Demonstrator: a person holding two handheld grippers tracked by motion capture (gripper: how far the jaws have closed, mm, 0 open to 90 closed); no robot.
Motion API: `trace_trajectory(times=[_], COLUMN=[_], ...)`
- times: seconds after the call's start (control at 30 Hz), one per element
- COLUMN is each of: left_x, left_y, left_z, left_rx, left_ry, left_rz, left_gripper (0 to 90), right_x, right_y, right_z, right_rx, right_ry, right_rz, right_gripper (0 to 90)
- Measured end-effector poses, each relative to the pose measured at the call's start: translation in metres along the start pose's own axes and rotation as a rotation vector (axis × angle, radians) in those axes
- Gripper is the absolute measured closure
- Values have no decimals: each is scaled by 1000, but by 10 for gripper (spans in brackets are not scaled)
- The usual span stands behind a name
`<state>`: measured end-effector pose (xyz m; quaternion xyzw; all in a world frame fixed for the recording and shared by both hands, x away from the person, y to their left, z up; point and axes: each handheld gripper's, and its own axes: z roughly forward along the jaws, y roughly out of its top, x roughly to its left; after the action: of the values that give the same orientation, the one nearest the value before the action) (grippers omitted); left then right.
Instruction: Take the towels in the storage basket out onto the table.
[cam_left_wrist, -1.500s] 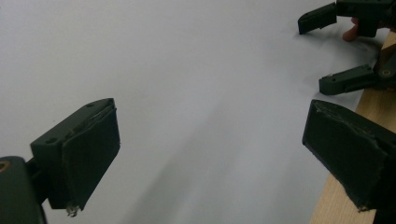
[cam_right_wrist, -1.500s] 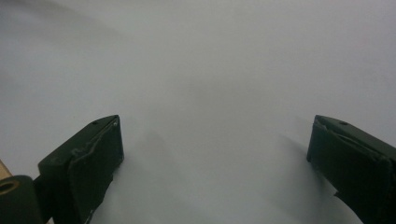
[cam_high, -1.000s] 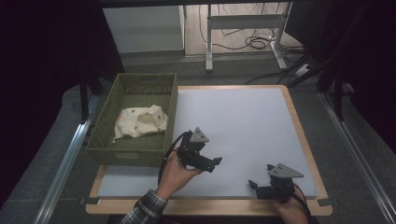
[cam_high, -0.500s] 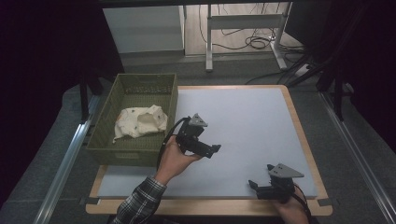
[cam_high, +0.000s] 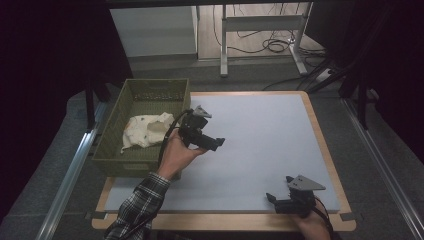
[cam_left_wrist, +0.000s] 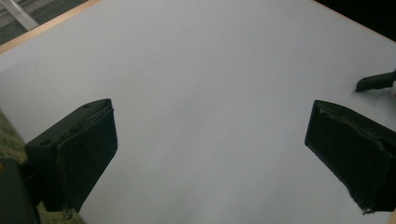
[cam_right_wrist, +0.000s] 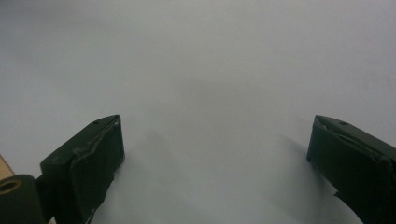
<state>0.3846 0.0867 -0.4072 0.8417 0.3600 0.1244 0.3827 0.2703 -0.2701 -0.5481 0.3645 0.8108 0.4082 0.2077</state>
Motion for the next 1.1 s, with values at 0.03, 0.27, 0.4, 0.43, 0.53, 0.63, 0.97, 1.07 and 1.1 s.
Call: trace_trajectory(times=[0.03, 0.27, 0.4, 0.43, 0.53, 0.63, 0.97, 1.07, 1.1], left_x=[0, 17, 28, 28, 40, 46, 76, 83, 86], left_y=[0, 2, 3, 3, 1, -1, -10, -14, -16], left_z=[0, -6, -13, -13, -20, -24, -40, -44, -45], left_rx=[0, -3, -7, -7, -6, -2, 5, 9, 6], left_ry=[0, 27, 50, 50, 71, 88, 152, 184, 189], left_rz=[0, -17, -32, -32, -46, -48, -88, -101, -110], left_gripper=[23, 8, 4, 4, 3, 1, 0, 0, 0], right_x=[0, 0, 0, 0, 0, 0, 0, 0, 0], right_y=[0, 0, 0, 0, 0, 0, 0, 0, 0], right_z=[0, 0, 0, 0, 0, 0, 0, 0, 0], right_rx=[0, 0, 0, 0, 1, 1, 0, 1, 0], right_ry=[0, 0, 1, 1, 1, 1, 1, 1, 1], right_rz=[0, 0, 0, 0, 1, 1, 2, 1, 2], right_gripper=[40, 41, 41, 41, 41, 41, 40, 41, 40])
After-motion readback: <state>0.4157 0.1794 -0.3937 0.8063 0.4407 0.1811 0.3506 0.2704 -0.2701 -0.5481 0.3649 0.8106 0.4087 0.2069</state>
